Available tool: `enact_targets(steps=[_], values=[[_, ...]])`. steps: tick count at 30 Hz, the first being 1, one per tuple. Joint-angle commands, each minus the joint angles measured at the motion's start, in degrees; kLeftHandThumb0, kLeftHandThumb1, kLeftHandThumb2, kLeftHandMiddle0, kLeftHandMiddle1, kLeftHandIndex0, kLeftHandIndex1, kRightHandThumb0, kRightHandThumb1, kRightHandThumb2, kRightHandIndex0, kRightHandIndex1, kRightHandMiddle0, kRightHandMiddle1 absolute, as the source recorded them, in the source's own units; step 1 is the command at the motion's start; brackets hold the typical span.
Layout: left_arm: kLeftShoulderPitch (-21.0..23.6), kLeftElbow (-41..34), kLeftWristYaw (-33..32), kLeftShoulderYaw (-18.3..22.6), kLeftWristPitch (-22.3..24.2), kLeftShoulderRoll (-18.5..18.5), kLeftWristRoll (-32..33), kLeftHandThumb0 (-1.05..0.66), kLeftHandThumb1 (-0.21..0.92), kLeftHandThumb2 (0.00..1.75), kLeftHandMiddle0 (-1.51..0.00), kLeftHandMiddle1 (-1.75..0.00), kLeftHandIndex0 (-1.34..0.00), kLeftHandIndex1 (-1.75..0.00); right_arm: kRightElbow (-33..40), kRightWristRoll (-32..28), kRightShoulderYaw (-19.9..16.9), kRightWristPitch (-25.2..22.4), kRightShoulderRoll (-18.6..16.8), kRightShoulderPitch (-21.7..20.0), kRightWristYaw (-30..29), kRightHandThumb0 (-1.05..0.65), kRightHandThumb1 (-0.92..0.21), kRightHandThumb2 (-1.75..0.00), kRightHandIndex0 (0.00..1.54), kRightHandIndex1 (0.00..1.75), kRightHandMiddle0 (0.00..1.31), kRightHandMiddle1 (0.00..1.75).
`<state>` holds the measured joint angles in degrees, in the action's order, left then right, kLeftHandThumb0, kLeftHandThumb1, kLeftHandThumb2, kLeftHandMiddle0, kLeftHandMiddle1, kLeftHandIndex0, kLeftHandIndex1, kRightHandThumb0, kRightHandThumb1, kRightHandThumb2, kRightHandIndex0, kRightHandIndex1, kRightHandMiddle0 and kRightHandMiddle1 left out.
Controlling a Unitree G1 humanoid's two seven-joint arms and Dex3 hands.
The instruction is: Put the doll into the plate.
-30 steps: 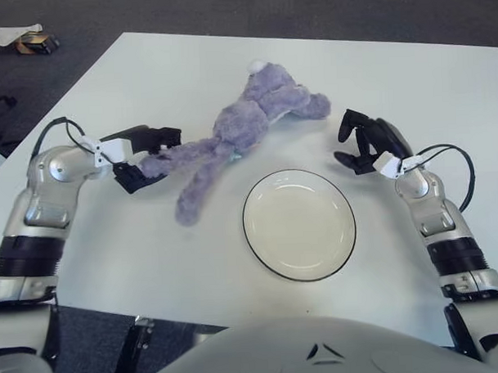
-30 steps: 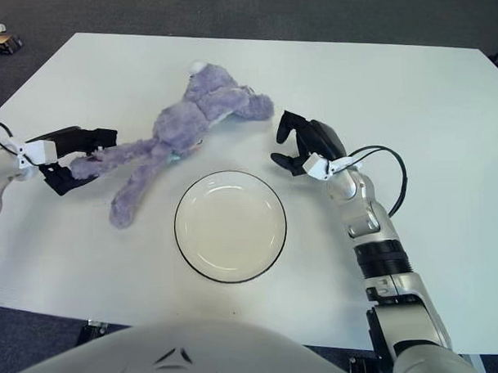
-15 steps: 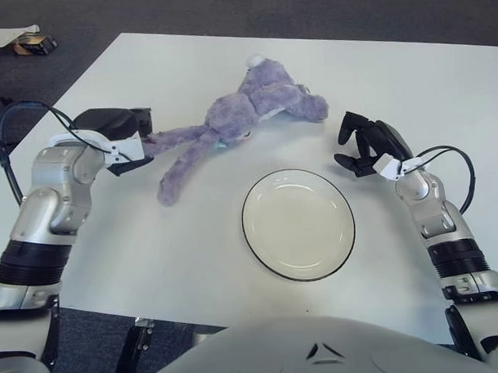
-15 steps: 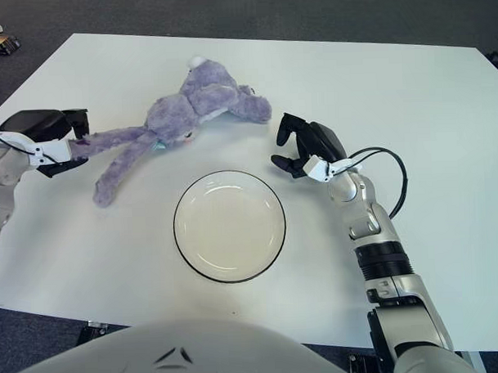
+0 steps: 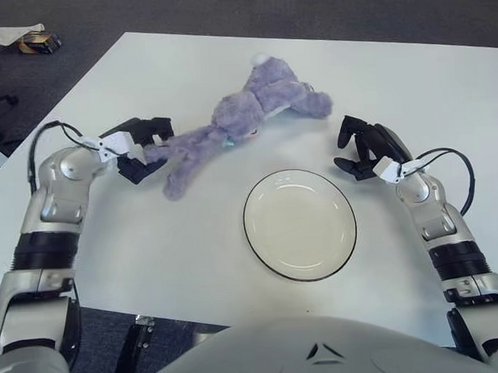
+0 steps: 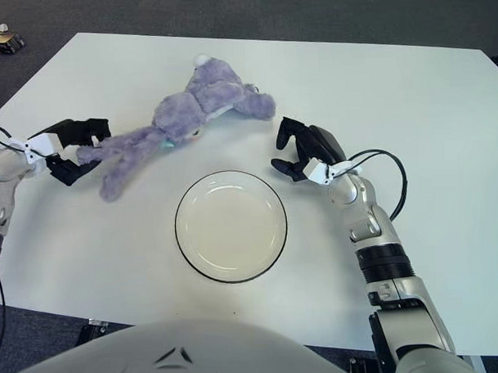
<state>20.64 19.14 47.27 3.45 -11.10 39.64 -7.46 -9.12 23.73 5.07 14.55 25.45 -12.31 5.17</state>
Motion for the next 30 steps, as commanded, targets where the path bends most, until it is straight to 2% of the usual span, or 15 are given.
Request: enact_targets(steps=[1,4,6,8,9,10,11,12,13,14,16,19,22,30], values=[[3.54,7.46,8.63,2.30,-4.75,0.20,9.88,0.00,0.46,1.16,-0.40,-1.75,-0.37,-1.75,0.62,0.31,0.31,0.60,1.28,0.71,0.79,-0.42,-0.52,-1.06,1.02,1.75,0.45,1.75],[5.65,10.63,14.77,4.39,-3.52,-1.97,18.16,0.00,0.53,1.08,-0.35,-1.75,-0.33,-1.75,0.58,0.33,0.24,0.75,1.52,0.80,0.92,-0.42,-0.52,-1.05,1.02,1.75,0.45,1.75],[7.18,13.09,12.79,4.06,-4.62,-2.04,17.10,0.00,0.54,1.07,-0.35,-1.75,-0.32,-1.75,0.42,0.56,0.31,0.75,1.74,0.82,0.88,-0.42,-0.52,-1.05,1.02,1.75,0.45,1.75],[3.94,7.22,1.52,2.76,-7.98,-1.40,7.99,0.00,0.52,1.09,-0.36,-1.75,-0.33,-1.75,0.40,0.80,0.47,0.70,1.81,0.87,0.76,-0.42,-0.53,-1.05,1.01,1.75,0.45,1.75],[1.62,3.61,-10.10,0.90,-8.22,-1.02,-2.97,0.00,0.51,1.10,-0.36,-1.75,-0.34,-1.75,0.34,0.86,0.53,0.74,1.83,0.87,0.75,-0.42,-0.53,-1.05,1.01,1.75,0.45,1.75],[0.10,1.33,-18.26,-0.42,-8.22,-0.79,-10.72,0.00,0.48,1.13,-0.38,-1.75,-0.36,-1.75,0.34,0.88,0.55,0.76,1.86,0.89,0.77,-0.42,-0.53,-1.05,1.01,1.75,0.45,1.75],[-0.64,-2.29,-30.18,-3.88,-0.16,-1.48,-23.49,0.00,0.45,1.18,-0.41,-1.75,-0.39,-1.75,0.16,0.91,0.63,0.89,1.87,0.90,0.78,-0.42,-0.53,-1.05,1.01,1.75,0.45,1.75],[-1.07,-4.88,-38.07,-6.21,5.84,-2.10,-32.14,0.00,0.41,1.22,-0.44,-1.75,-0.42,-1.75,0.10,0.90,0.66,0.96,1.89,0.91,0.82,-0.42,-0.53,-1.05,1.00,1.75,0.44,1.75],[-1.18,-5.83,-43.37,-7.37,10.37,-2.39,-37.06,0.00,0.41,1.21,-0.46,-1.74,-0.38,-1.75,-0.02,0.88,0.69,1.05,1.88,0.92,0.80,-0.42,-0.53,-1.05,1.00,1.75,0.45,1.75],[-1.26,-6.20,-46.52,-7.92,12.88,-2.56,-39.82,0.00,0.39,1.23,-0.52,-1.72,-0.36,-1.75,-0.11,0.87,0.71,1.11,1.88,0.93,0.78,-0.42,-0.53,-1.05,1.00,1.75,0.45,1.75],[-1.11,-5.63,-52.59,-7.93,15.31,-4.07,-42.13,0.00,0.37,1.26,-0.55,-1.71,-0.37,-1.75,-0.34,0.94,0.76,1.46,1.91,0.99,0.61,-0.42,-0.53,-1.05,1.01,1.75,0.45,1.75],[-0.90,-5.75,-57.40,-7.88,17.51,-6.03,-43.86,0.00,0.35,1.28,-0.50,-1.73,-0.44,-1.75,-0.51,1.09,0.82,1.92,2.09,1.09,0.47,-0.42,-0.52,-1.06,1.02,1.75,0.45,1.75],[-0.72,-6.08,-62.31,-7.31,18.68,-8.04,-44.73,0.00,0.37,1.27,-0.47,-1.74,-0.44,-1.75,-0.81,1.43,1.06,2.68,2.46,1.02,0.43,-0.42,-0.51,-1.07,1.03,1.75,0.46,1.75],[-0.10,-4.94,-70.63,-8.80,23.13,-9.18,-49.99,0.00,0.39,1.20,-0.48,-1.68,-0.46,-1.69,-1.57,1.23,1.52,4.12,3.03,0.77,1.23,-0.42,-0.51,-1.07,1.04,1.75,0.46,1.75]])
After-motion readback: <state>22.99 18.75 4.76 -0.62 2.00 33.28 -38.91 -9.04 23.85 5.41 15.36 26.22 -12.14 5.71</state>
